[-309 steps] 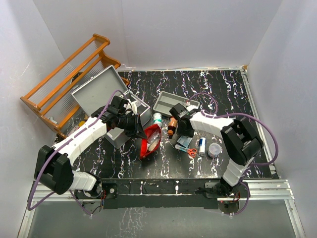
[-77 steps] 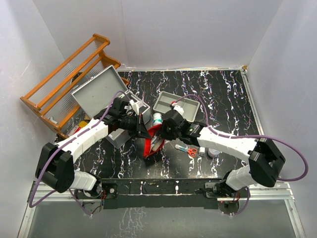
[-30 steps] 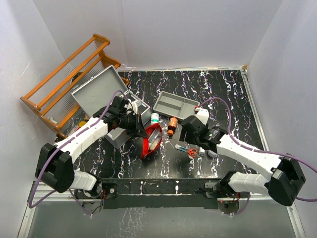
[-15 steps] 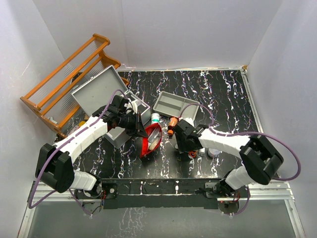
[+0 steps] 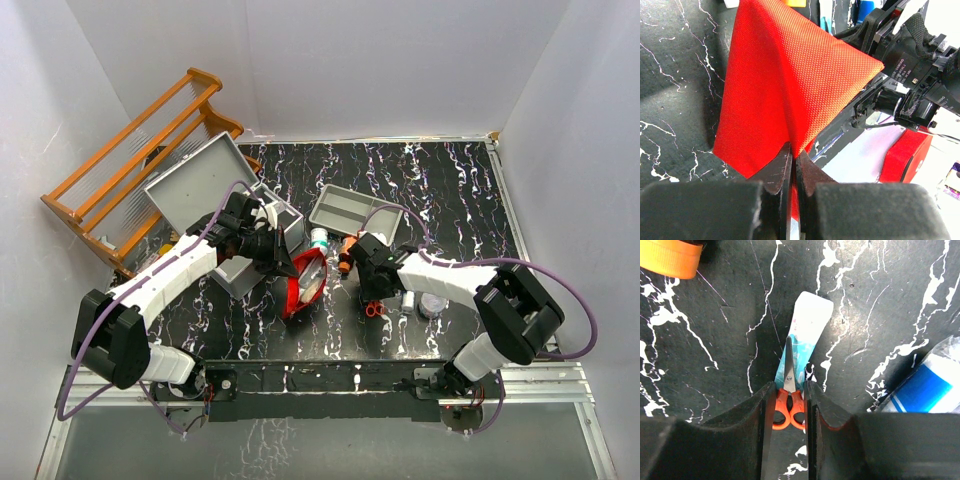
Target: Organize the medicine kit
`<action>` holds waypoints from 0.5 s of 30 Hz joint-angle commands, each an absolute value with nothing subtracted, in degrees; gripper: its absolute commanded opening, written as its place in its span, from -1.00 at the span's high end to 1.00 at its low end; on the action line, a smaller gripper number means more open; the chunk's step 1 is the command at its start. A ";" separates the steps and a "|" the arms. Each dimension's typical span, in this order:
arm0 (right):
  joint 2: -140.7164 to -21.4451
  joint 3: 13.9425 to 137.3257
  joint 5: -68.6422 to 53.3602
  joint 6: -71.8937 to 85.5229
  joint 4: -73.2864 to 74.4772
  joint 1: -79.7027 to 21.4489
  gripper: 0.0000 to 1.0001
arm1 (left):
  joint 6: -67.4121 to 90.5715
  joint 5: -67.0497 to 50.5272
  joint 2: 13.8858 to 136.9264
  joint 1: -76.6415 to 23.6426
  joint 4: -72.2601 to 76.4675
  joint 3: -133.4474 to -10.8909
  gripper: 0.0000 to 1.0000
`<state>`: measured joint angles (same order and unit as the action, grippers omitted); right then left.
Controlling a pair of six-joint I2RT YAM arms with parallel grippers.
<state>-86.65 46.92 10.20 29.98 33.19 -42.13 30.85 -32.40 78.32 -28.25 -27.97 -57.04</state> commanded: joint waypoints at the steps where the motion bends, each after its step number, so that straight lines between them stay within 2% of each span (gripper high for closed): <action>1: -86.88 48.72 7.47 34.14 32.27 -42.07 0.48 | 30.83 -33.97 77.43 -28.30 -28.31 -59.41 1.00; 2: -86.71 49.02 7.54 34.40 32.55 -42.06 0.48 | 30.85 -34.00 77.35 -28.26 -28.30 -59.41 1.00; 7: -85.35 50.58 9.74 34.72 35.40 -42.06 0.22 | 30.91 -33.84 77.26 -28.27 -28.31 -59.28 1.00; 15: -85.23 49.17 8.51 34.20 35.91 -42.03 0.22 | 31.24 -33.90 77.10 -28.29 -27.69 -58.71 1.00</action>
<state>-86.61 48.21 8.62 33.61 36.03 -42.09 30.94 -32.40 78.32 -28.25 -27.90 -57.04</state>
